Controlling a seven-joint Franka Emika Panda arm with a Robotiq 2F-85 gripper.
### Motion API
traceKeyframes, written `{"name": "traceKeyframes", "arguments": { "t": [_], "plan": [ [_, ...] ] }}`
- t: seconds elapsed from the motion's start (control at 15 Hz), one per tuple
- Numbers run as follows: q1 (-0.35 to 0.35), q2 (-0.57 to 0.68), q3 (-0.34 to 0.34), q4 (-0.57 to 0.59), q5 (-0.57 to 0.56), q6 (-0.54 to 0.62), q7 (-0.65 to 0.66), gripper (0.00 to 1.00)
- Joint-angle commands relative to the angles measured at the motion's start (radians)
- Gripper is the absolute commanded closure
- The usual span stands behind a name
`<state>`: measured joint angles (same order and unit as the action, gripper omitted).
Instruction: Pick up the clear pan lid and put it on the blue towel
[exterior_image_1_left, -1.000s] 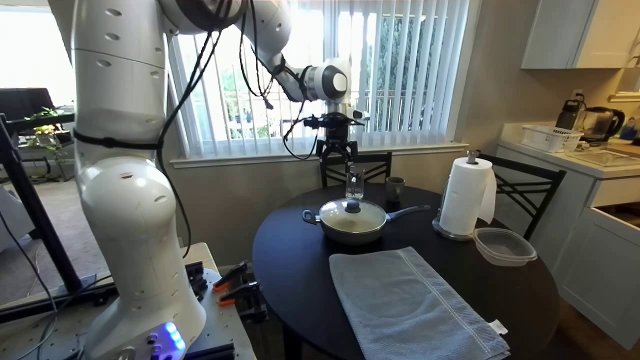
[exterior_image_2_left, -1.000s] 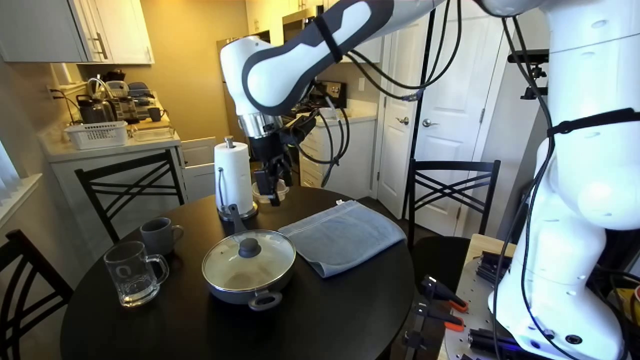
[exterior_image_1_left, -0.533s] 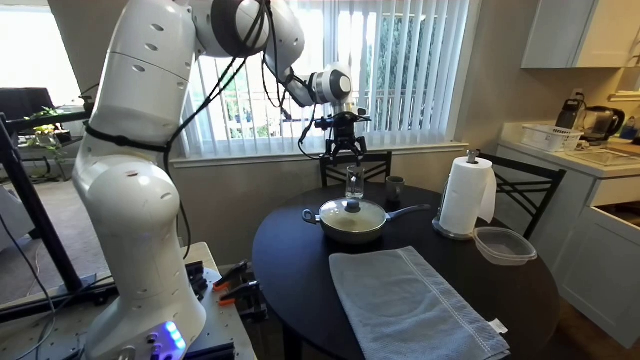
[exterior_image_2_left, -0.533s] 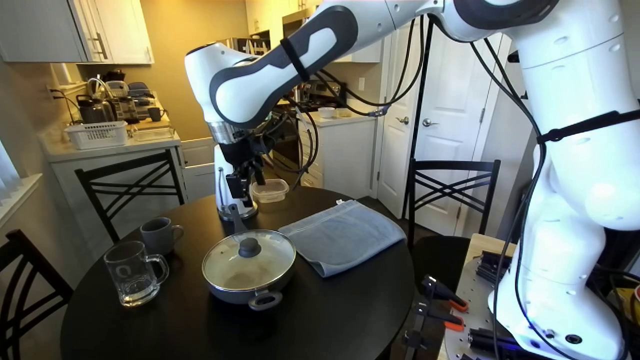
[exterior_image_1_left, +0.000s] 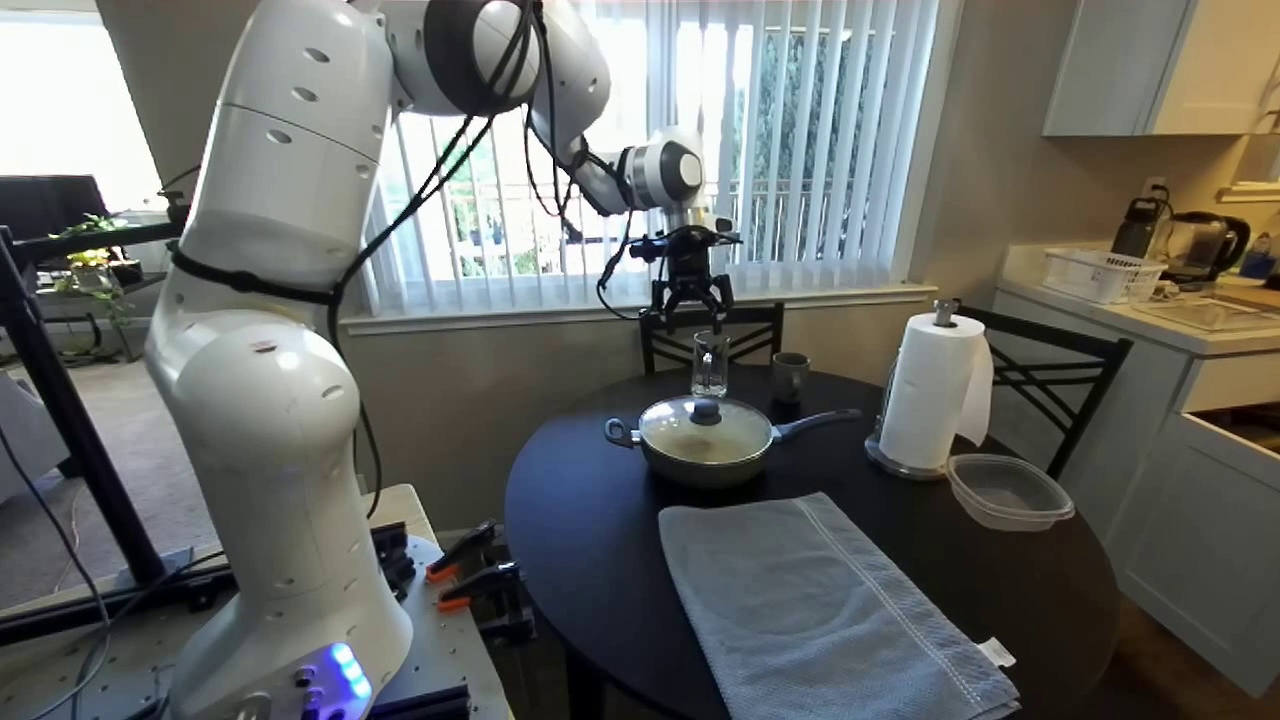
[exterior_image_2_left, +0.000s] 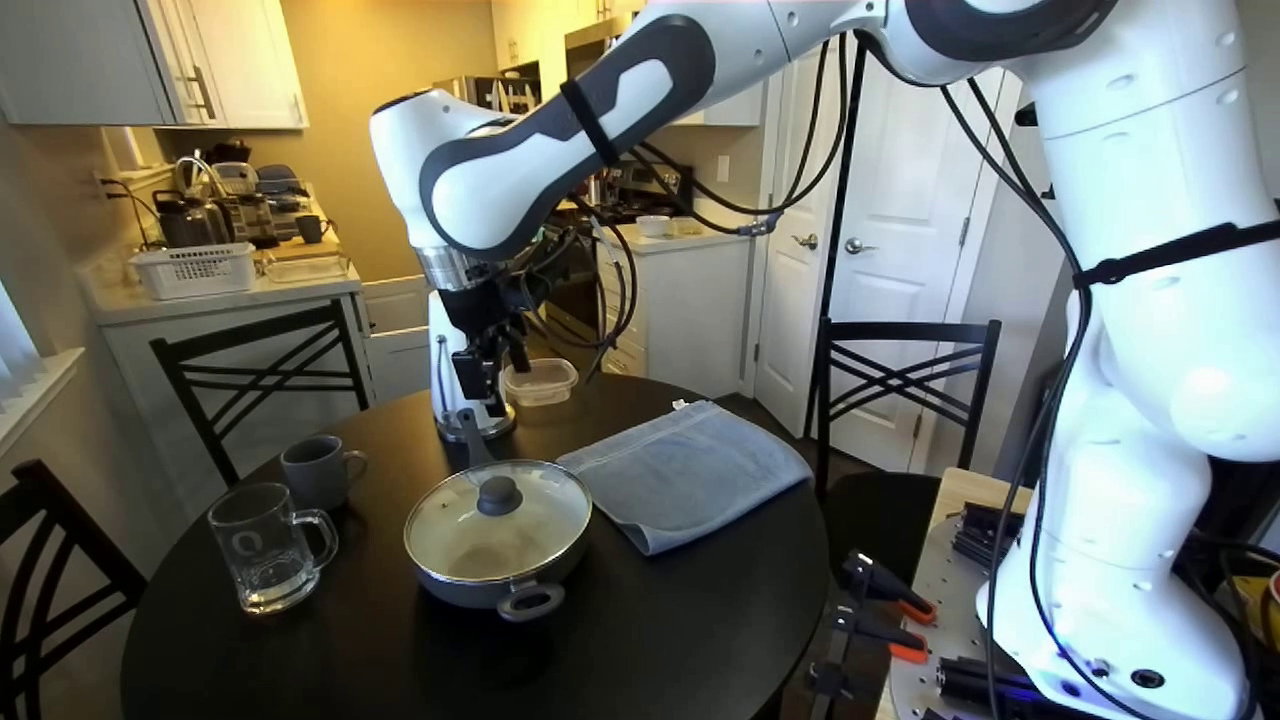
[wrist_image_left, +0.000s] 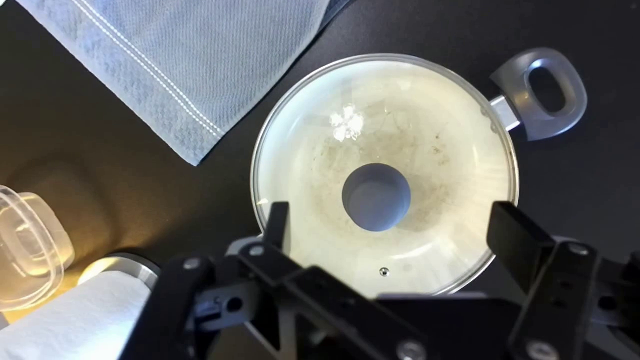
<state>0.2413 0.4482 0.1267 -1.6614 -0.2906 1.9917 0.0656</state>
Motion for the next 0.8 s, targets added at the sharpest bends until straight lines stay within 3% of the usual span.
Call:
{"name": "traceKeyframes", "arguments": {
  "t": [0.0, 0.27, 0.73],
  "plan": [
    [-0.018, 0.065, 0.0, 0.015, 0.025, 0.1, -0.047, 0.0],
    [-0.077, 0.148, 0.004, -0.003, 0.134, 0.25, -0.085, 0.0],
    [-0.141, 0.228, 0.015, 0.025, 0.255, 0.35, -0.153, 0.0]
  ]
}}
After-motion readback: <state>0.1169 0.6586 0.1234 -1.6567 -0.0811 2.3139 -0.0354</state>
